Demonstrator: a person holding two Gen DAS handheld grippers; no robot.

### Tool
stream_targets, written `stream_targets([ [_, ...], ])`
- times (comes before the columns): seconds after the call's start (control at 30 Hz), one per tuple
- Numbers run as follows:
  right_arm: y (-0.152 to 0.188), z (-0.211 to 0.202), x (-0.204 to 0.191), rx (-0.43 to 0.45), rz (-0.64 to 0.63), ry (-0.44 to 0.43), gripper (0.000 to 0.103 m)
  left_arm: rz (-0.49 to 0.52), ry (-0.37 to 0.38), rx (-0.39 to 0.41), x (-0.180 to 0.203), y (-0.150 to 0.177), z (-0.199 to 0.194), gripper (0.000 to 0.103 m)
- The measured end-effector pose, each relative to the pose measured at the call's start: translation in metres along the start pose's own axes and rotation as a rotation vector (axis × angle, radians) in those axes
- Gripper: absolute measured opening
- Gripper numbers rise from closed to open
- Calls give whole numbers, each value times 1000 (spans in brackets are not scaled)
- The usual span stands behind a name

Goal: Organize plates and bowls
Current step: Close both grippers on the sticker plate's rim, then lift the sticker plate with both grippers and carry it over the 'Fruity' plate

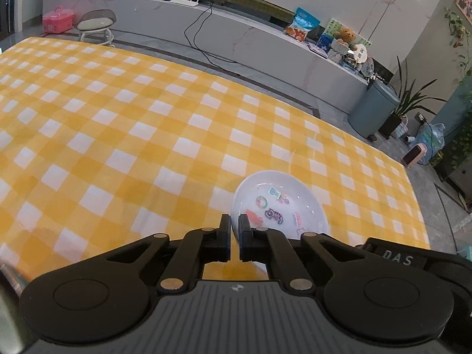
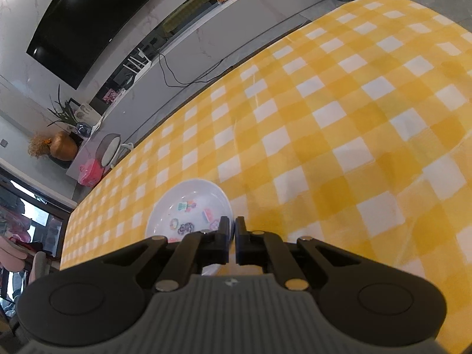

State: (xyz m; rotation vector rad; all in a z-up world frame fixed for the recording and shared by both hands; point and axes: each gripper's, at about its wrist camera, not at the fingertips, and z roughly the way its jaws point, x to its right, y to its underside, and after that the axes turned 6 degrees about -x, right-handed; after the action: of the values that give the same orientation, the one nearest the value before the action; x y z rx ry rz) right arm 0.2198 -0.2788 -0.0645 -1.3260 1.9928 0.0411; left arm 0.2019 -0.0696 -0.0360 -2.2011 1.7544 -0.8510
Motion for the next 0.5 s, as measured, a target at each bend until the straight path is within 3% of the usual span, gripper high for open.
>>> stream_targets([
  [0.5,45,-74,-14,57,-54,-28,1,25,91,-12,-8,31,-56,5],
])
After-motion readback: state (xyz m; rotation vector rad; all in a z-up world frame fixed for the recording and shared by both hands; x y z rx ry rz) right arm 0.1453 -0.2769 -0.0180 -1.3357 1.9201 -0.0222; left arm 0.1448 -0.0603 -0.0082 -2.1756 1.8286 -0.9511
